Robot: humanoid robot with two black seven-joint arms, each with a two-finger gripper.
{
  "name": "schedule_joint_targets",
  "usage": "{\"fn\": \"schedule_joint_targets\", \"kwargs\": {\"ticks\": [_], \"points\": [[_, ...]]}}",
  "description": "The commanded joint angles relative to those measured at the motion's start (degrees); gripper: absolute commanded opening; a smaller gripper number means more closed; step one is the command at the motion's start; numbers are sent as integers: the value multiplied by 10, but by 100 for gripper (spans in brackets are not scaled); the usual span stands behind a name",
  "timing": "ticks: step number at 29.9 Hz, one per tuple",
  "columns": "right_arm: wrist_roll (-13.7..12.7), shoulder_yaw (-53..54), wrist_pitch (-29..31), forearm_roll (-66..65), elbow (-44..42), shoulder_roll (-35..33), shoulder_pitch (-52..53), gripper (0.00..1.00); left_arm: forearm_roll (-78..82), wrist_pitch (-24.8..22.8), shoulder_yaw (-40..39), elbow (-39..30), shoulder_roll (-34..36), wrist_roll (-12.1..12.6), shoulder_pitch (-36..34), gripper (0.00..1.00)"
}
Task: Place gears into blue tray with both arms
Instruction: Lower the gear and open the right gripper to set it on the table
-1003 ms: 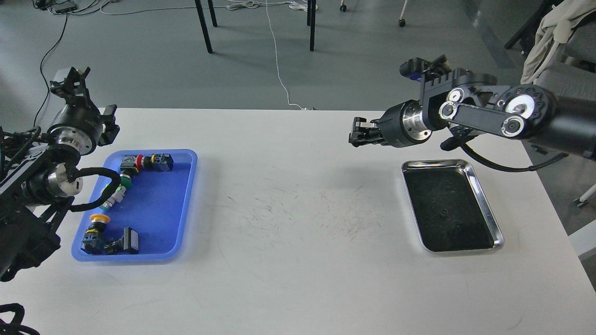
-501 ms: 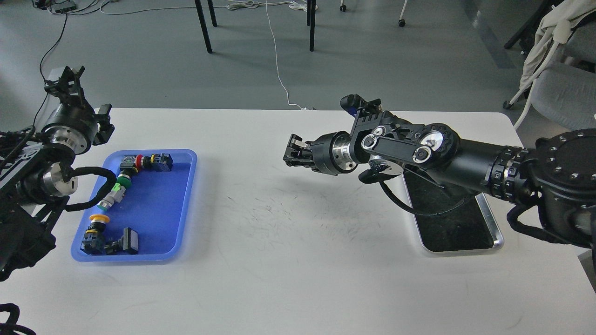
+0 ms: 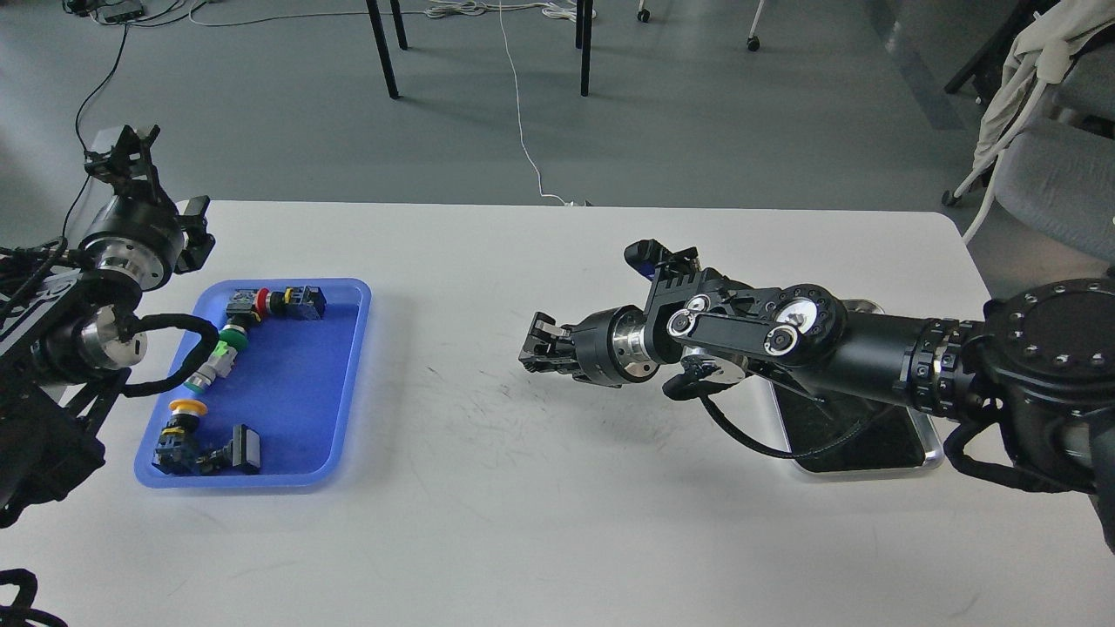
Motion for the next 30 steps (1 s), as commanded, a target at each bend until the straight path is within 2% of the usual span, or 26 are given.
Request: {"fn": "schedule_joint_targets", "kwargs": {"ticks": [1, 11, 15, 17, 27, 30], "points": [[-3, -2, 1, -1, 10, 0, -2, 7, 0, 0, 0, 0, 1, 0, 0, 98], [-7, -4, 8, -38, 22, 0, -8, 11, 0, 0, -1, 0, 1, 0, 4, 98], [-15, -4, 9, -39, 27, 0, -8, 20, 0, 0, 0, 0, 1, -7, 3, 98], [-16, -9, 9, -39, 28, 0, -8, 28, 0, 0, 0, 0, 1, -7, 4, 98], [-15, -13, 10, -36, 26, 0, -8, 47, 0, 1, 0, 0, 1, -7, 4, 98], [-14, -13, 9, -36, 24, 0, -8, 67, 0, 1, 0, 0, 3, -7, 4, 98]]}}
